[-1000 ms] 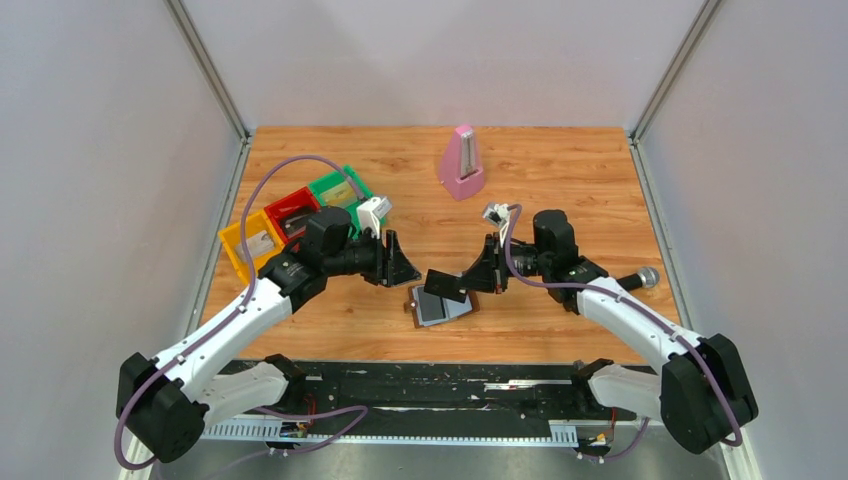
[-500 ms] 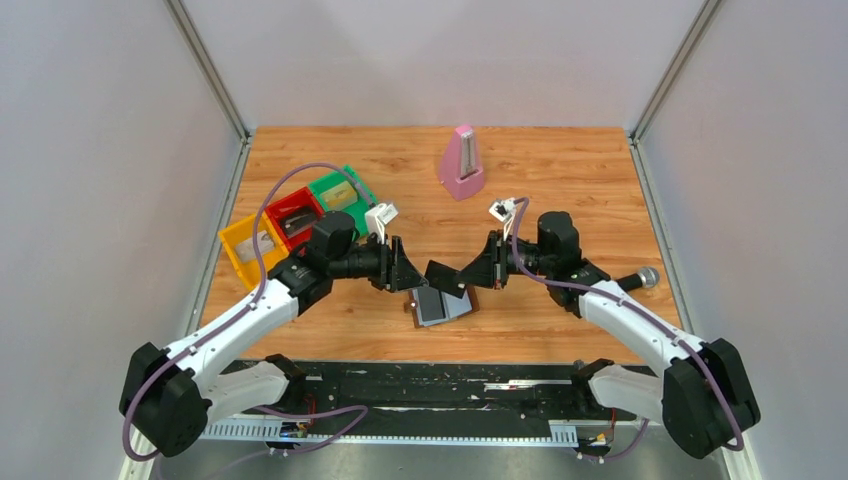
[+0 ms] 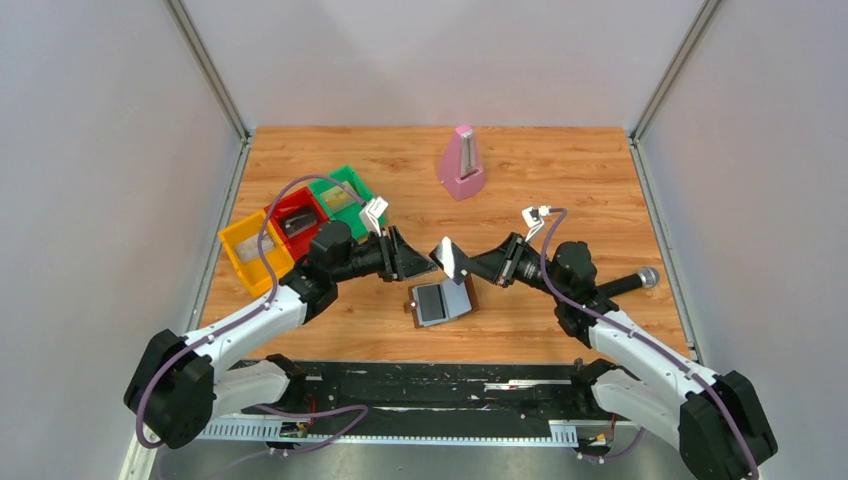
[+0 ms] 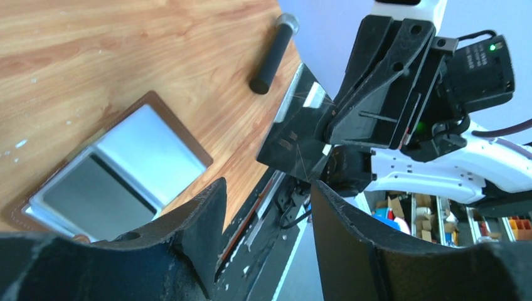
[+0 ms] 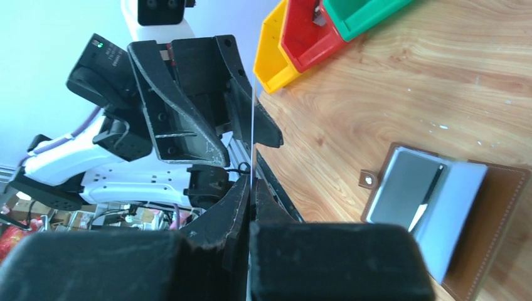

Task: Take the credit cards out of the card holder
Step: Place the credit card in the storage box.

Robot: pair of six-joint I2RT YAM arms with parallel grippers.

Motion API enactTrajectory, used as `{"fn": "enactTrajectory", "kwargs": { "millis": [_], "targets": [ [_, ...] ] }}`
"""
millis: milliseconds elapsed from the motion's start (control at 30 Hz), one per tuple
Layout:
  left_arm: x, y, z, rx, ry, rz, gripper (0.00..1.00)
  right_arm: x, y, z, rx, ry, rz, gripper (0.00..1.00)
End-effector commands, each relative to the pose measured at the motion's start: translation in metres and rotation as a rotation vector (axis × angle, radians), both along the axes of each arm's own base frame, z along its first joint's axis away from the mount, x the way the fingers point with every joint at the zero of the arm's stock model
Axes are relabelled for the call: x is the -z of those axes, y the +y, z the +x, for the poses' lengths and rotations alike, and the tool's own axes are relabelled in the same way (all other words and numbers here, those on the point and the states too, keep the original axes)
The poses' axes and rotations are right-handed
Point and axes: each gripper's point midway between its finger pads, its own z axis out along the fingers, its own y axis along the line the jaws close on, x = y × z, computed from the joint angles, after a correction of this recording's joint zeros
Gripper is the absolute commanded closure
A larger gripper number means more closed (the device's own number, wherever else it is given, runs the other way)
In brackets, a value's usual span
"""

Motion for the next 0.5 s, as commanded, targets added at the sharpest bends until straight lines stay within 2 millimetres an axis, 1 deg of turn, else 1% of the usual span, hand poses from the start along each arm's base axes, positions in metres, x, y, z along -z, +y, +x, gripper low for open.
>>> {"fn": "enactTrajectory", "kwargs": {
  "millis": [0,67,133,167,200,233,333,400,467],
  "targets": [
    [-0.042,-0.006,0.013,-0.029,-0.101,-0.116,0.42,-0.029,-0.001,0.001,0.035,-0.043,0.096,0.98],
    [-0.045,-0.006,0.014,-0.032,-0.112,-0.116,0.48,-0.027,-0.001,-0.002,0.022,-0.033,0.101,0.96],
    [-0.044,-0.005,0.014,-0.034,-0.117,-0.114,0.57,-0.025,0.001,-0.006,-0.004,-0.028,0.102,0.95],
    [-0.045,-0.005,0.014,-0.035,-0.120,-0.115,0.65,-0.024,0.003,-0.008,-0.019,-0.026,0.099,0.94],
    [-0.045,-0.005,0.014,-0.036,-0.121,-0.116,0.69,-0.023,0.004,-0.010,-0.036,-0.027,0.096,0.94],
    [-0.046,-0.005,0.015,-0.038,-0.126,-0.119,0.76,-0.021,0.005,-0.012,-0.053,-0.025,0.090,0.93],
    [-0.047,-0.004,0.015,-0.042,-0.133,-0.122,0.79,-0.016,0.008,-0.017,-0.097,-0.022,0.079,0.93],
    [-0.046,-0.004,0.016,-0.044,-0.132,-0.118,0.78,-0.016,0.009,-0.020,-0.114,-0.022,0.091,0.93],
    [-0.045,-0.004,0.016,-0.047,-0.131,-0.114,0.74,-0.017,0.009,-0.023,-0.123,-0.024,0.105,0.93]
  ]
}}
